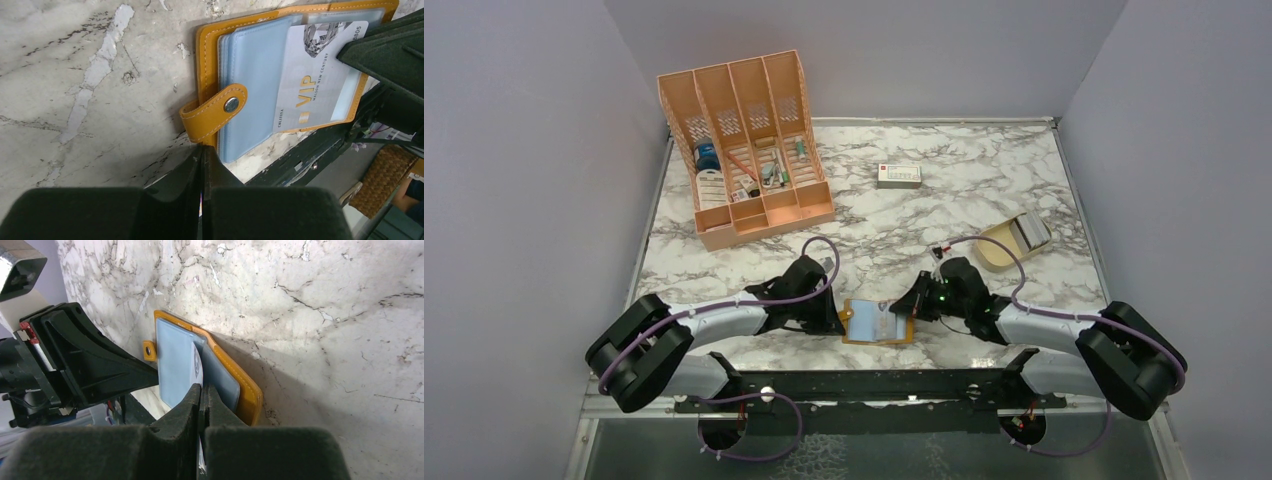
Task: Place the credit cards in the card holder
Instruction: Insert the credit card into the card holder.
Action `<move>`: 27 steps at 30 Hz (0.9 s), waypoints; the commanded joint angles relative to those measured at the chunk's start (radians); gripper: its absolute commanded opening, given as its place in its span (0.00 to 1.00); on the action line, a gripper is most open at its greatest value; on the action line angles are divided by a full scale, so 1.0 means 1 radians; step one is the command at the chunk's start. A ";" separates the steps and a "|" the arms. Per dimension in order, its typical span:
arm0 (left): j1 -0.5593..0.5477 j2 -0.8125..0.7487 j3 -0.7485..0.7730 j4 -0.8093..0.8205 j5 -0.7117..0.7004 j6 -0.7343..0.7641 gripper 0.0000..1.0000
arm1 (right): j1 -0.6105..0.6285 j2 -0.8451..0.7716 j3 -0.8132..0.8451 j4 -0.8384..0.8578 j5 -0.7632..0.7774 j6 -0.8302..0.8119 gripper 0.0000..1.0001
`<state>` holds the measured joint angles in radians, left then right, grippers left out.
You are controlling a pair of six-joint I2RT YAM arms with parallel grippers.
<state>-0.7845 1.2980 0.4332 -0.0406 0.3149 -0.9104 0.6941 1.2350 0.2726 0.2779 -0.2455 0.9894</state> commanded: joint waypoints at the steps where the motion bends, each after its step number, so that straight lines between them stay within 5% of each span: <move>1: -0.002 0.012 -0.015 0.037 0.034 -0.005 0.05 | 0.010 0.002 -0.010 0.026 0.070 -0.038 0.01; 27: -0.012 0.026 -0.010 0.060 0.043 -0.012 0.06 | 0.115 0.090 0.023 0.074 0.145 0.020 0.01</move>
<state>-0.7876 1.3109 0.4305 -0.0189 0.3325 -0.9115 0.7784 1.2968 0.2741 0.3714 -0.1608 0.9989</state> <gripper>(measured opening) 0.054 0.012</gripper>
